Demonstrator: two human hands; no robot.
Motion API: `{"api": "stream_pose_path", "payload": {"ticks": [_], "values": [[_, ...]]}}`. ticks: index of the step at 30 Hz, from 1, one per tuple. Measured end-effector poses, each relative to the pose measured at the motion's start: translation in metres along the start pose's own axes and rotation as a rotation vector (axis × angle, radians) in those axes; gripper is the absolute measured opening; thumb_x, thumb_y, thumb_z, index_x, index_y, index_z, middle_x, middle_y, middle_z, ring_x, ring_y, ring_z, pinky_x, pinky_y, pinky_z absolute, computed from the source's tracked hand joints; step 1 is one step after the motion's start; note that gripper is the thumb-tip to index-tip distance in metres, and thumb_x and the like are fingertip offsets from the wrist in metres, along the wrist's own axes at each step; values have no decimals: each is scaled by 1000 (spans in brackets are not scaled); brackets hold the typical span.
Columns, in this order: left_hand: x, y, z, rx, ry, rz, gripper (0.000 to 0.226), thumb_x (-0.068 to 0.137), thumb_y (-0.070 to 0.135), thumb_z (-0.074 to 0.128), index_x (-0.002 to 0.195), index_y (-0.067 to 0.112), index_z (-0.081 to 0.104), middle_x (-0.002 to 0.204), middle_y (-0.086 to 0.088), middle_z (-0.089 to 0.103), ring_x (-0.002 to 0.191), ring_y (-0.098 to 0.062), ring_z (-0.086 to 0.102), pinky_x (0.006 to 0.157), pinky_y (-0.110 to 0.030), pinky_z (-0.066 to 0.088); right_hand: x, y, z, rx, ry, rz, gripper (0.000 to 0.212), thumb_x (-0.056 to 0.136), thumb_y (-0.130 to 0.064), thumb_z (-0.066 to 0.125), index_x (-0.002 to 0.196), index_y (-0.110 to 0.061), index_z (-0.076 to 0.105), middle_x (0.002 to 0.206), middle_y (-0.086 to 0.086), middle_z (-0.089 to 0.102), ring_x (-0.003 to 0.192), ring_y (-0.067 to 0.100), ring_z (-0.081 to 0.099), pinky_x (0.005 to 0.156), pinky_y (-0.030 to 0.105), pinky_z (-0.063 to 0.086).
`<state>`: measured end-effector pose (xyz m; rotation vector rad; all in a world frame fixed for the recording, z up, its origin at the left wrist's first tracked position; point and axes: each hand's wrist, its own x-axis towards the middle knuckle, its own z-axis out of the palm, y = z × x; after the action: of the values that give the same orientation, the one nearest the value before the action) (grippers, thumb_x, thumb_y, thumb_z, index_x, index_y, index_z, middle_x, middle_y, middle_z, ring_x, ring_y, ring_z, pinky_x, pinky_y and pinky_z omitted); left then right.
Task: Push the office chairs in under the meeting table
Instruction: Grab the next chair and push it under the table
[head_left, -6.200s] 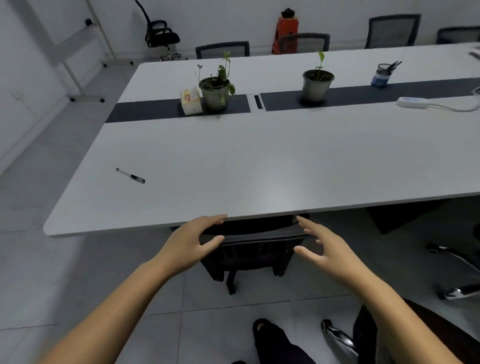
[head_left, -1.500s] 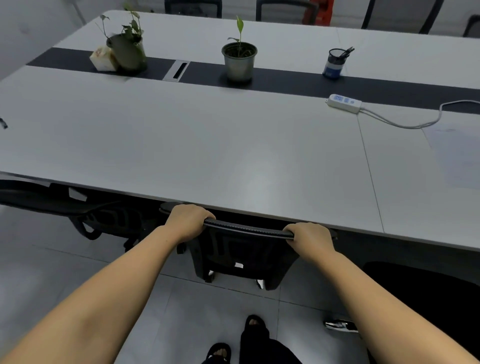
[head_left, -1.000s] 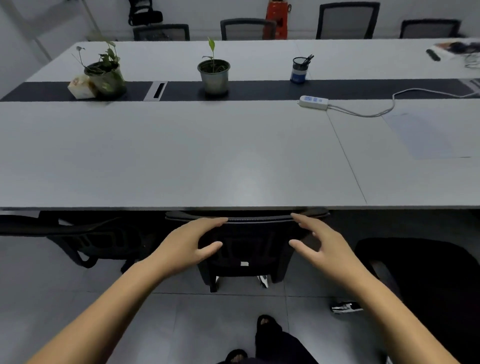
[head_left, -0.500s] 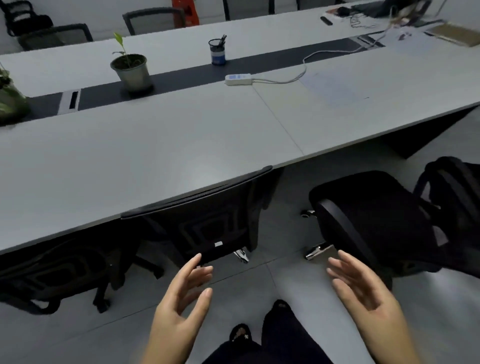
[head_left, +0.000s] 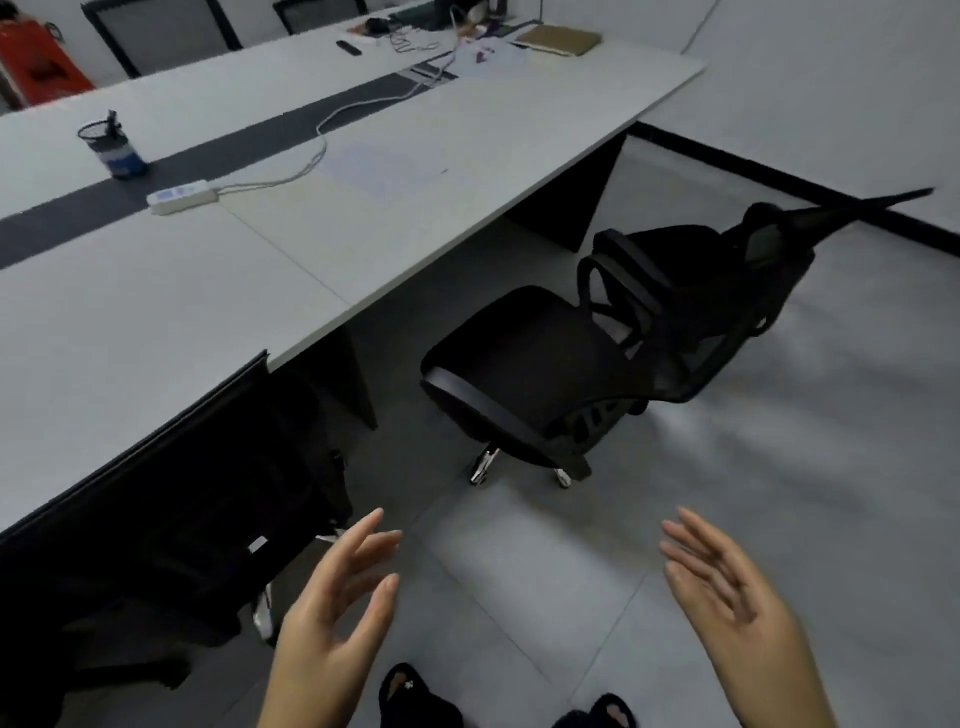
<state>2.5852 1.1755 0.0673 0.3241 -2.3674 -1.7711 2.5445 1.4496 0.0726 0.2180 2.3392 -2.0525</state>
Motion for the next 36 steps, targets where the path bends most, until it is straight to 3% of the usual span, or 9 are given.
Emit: {"api": "stream_pose_path", "payload": {"ticks": [5, 8, 11, 13, 16, 20, 26, 30, 36], "values": [[-10, 24, 102, -8, -71, 14, 43, 68, 44, 57, 108, 60, 53, 107, 21, 67, 100, 2, 63, 83, -5, 46, 11, 12, -100, -19, 51, 6, 36, 66, -50, 67, 102, -52, 61, 111, -24, 65, 101, 0, 62, 79, 6, 47], [-14, 36, 156, -34, -98, 9, 40, 74, 38, 64, 107, 59, 55, 107, 18, 68, 100, -1, 64, 81, -5, 47, 22, 19, -153, -60, 57, -8, 61, 50, -78, 65, 105, -52, 59, 112, -25, 64, 102, -1, 62, 81, 7, 47], [-11, 46, 198, -47, -118, -5, 42, 79, 24, 66, 107, 55, 57, 105, 15, 68, 100, -4, 64, 79, -6, 48, 39, 23, -194, -32, 81, -2, 34, 67, -49, 67, 100, -55, 60, 111, -25, 65, 103, 1, 62, 83, 9, 48], [-5, 53, 219, -36, -124, -9, 45, 75, 26, 62, 108, 55, 57, 105, 15, 69, 101, -5, 64, 79, -8, 48, 52, 26, -213, -32, 78, -11, 38, 68, -32, 63, 99, -55, 61, 111, -24, 65, 103, 2, 62, 83, 9, 48], [14, 61, 249, -16, -129, -16, 46, 75, 25, 60, 107, 59, 55, 106, 16, 68, 102, -4, 63, 80, -8, 48, 75, 28, -235, -29, 98, -7, 38, 68, -44, 64, 106, -42, 62, 114, -24, 63, 102, 1, 62, 84, 9, 48], [51, 73, 292, -29, -128, -12, 43, 69, 45, 57, 111, 56, 54, 108, 17, 67, 103, -3, 62, 80, -8, 48, 119, 34, -258, -39, 124, -6, 42, 68, -26, 61, 108, -36, 58, 112, -25, 63, 102, 1, 63, 84, 10, 48], [135, 95, 353, 2, -126, 43, 57, 86, 6, 64, 111, 56, 53, 109, 20, 66, 102, 0, 62, 83, -10, 49, 217, 19, -290, -56, 127, -58, 39, 77, -11, 62, 107, -36, 58, 112, -25, 63, 101, 0, 63, 82, 8, 47], [183, 117, 378, 4, -92, 48, 57, 86, 7, 62, 109, 59, 53, 110, 20, 65, 103, 0, 61, 82, -12, 50, 281, 1, -303, -71, 109, -81, 42, 81, -4, 61, 108, -35, 57, 106, -7, 70, 101, 0, 62, 85, 9, 47], [203, 123, 406, 31, 89, -36, 61, 84, 3, 59, 107, 60, 54, 109, 22, 65, 103, 3, 60, 81, -5, 47, 365, -6, -311, -96, -106, -61, 37, 78, -16, 61, 107, -39, 56, 110, -12, 66, 101, -3, 61, 86, 9, 47]]}}
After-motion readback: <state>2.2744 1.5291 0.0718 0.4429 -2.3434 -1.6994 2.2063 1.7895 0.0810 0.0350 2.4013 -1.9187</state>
